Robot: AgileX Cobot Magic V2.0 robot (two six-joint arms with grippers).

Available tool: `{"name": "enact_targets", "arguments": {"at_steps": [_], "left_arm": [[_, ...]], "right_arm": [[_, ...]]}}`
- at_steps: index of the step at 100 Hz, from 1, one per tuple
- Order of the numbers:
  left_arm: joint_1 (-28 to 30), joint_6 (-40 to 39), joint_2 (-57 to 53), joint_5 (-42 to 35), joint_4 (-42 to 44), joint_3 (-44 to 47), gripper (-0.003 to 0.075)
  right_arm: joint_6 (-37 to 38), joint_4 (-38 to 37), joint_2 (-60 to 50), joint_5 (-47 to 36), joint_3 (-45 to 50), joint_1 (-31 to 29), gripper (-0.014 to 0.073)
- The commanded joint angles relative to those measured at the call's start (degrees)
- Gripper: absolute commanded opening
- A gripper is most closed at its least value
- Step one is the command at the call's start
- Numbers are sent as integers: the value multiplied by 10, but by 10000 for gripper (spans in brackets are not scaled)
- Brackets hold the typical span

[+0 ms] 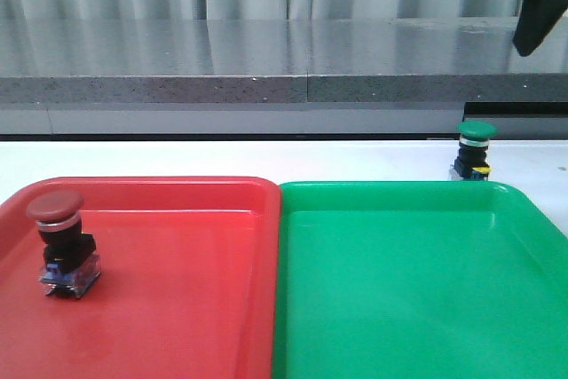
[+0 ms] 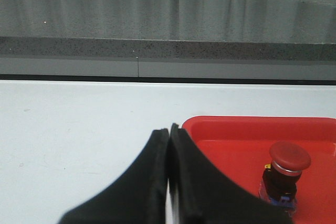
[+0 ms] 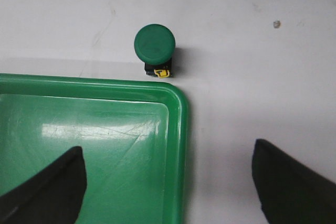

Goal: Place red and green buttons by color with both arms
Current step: 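Lower the right gripper over the green push-button and grasp it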

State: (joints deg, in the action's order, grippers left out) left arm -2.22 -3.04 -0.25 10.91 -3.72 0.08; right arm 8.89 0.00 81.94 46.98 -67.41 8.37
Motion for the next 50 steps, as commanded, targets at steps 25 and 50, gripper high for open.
{"name": "enact_targets", "arguments": {"at_steps": [25,50], "left_arm": [[1,0,-19,-42,-6,8,-20],[1,0,-19,-42,-6,8,-20]], "right_arm": [[-3,5,179,120,-216,0,636],[10,8,289,162,-319,0,636]]}}
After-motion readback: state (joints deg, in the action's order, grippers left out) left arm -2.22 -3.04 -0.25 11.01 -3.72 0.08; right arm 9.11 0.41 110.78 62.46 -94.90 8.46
